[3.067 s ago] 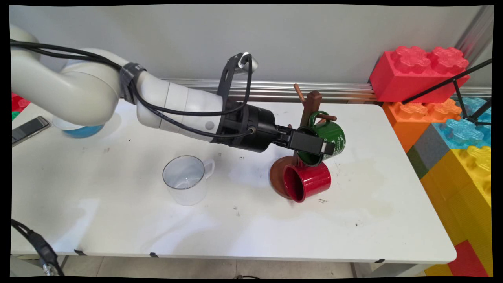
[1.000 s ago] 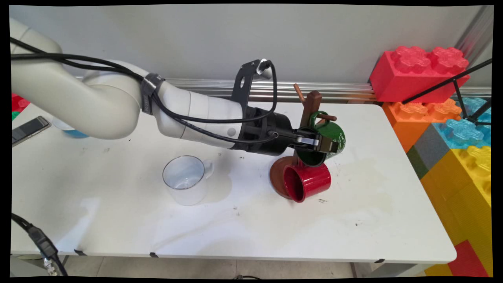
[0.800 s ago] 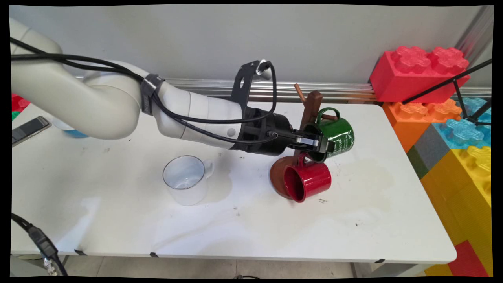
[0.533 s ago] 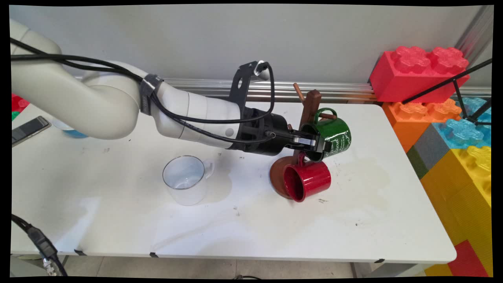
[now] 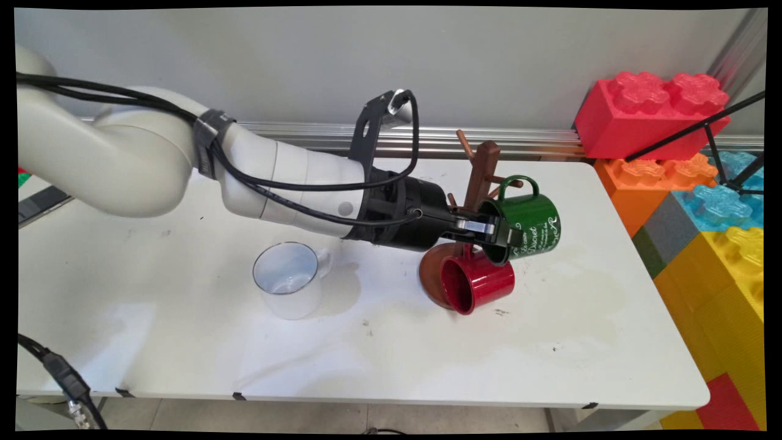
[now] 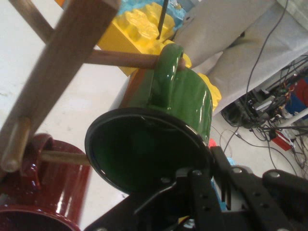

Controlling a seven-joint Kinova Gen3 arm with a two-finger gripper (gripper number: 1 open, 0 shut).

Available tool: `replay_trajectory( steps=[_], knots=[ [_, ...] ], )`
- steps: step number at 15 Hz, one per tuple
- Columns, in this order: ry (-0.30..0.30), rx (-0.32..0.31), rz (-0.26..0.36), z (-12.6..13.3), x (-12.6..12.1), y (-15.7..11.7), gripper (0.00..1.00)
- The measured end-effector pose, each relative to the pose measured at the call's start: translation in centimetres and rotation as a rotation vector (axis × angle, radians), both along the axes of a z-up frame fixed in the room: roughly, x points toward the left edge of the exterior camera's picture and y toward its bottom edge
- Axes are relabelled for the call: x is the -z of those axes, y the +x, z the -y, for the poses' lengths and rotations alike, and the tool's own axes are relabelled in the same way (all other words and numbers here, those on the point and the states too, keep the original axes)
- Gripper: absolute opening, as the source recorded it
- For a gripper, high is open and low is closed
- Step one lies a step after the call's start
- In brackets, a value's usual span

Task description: Place the picked object on the table

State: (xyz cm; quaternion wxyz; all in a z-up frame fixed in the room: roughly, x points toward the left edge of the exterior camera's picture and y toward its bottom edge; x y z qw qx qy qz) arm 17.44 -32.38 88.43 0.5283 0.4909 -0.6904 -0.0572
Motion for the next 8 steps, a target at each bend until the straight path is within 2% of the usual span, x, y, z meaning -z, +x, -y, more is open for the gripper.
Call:
replay_trajectory(
  steps=[8],
  knots=[
    [0.027,0.032,-0.03,-2.0,-1.8,-0.5,0.0]
  ],
)
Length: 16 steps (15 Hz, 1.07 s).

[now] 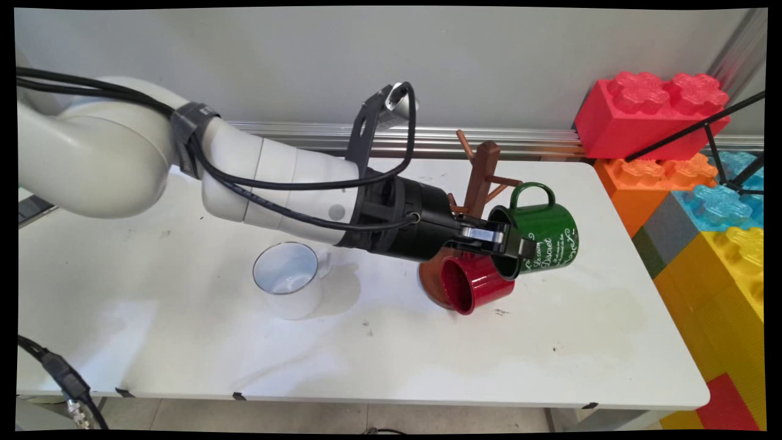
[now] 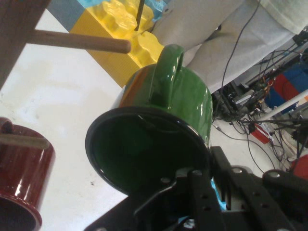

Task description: Place the picked object on the table

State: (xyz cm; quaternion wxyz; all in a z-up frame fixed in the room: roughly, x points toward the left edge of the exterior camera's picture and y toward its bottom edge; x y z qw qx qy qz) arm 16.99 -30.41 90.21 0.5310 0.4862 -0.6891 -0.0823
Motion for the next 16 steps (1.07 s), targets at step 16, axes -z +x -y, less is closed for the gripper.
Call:
replay_trajectory(
  steps=[16],
  knots=[
    [-0.119,0.12,0.137,-0.5,-4.2,4.4,0.0]
  ],
)
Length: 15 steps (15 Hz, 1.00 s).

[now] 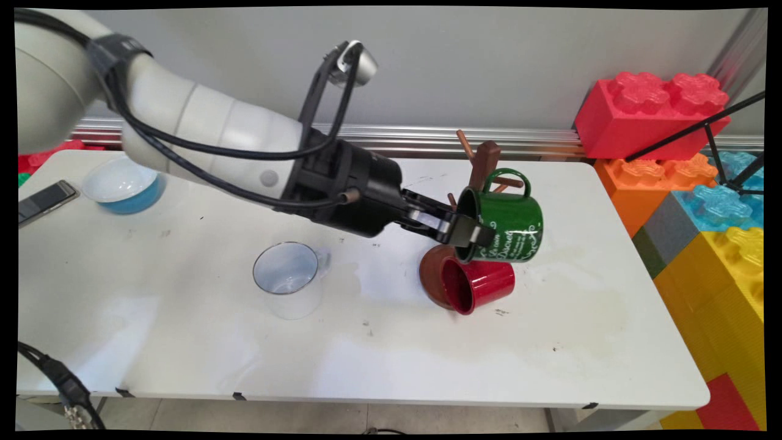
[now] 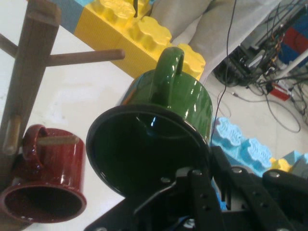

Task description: Place the picked object on the table

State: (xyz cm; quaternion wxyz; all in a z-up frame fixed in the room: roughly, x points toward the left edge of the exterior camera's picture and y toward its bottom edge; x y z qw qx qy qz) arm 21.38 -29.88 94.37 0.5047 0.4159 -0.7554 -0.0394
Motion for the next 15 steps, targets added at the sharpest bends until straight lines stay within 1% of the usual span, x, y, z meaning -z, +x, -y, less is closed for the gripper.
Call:
replay_trajectory(
  steps=[6,10,13,15],
  knots=[
    [-0.029,0.063,0.069,-0.5,-2.0,1.7,0.0],
    [-0.046,0.087,0.109,-0.5,-2.9,2.3,0.0],
    [-0.076,0.108,0.155,-0.2,-3.6,2.9,0.0],
    [-0.108,0.122,0.199,0.2,-4.1,3.4,0.0]
  ],
)
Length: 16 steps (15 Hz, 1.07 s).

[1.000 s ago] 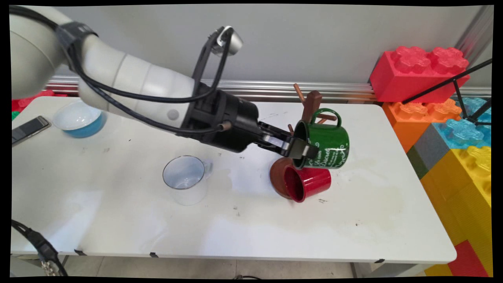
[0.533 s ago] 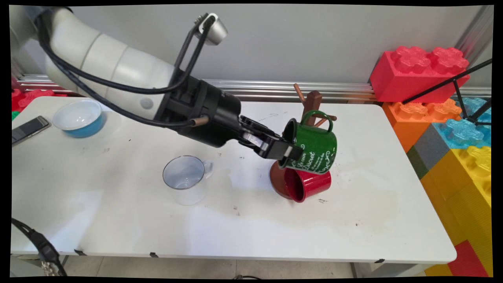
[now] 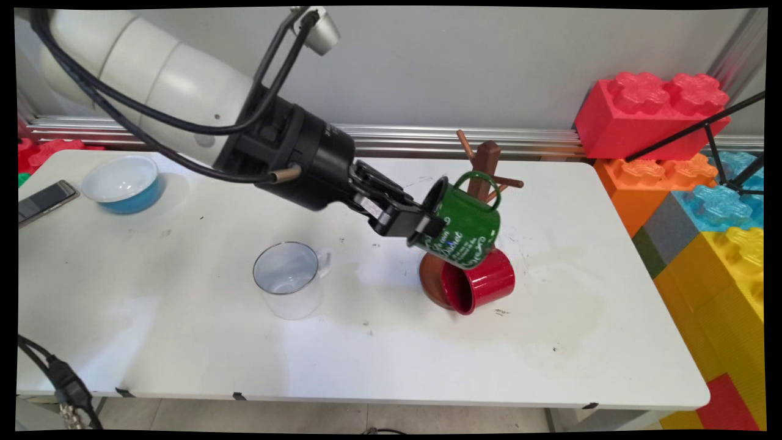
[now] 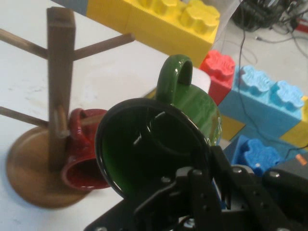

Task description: Place the picked object on the table

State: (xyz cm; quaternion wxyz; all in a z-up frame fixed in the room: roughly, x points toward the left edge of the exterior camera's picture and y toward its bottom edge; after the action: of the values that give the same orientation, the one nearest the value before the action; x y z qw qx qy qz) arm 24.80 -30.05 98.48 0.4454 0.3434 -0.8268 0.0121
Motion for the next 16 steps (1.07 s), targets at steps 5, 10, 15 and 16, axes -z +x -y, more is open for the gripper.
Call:
replay_trajectory(
  steps=[5,10,15,16],
  knots=[
    [-0.067,0.026,0.113,1.0,-0.8,1.5,0.0],
    [-0.107,0.047,0.232,1.8,-1.5,3.2,0.0],
    [-0.136,0.071,0.336,3.0,-1.9,5.1,0.0],
    [-0.143,0.074,0.362,3.5,-1.9,5.7,0.0]
  ],
)
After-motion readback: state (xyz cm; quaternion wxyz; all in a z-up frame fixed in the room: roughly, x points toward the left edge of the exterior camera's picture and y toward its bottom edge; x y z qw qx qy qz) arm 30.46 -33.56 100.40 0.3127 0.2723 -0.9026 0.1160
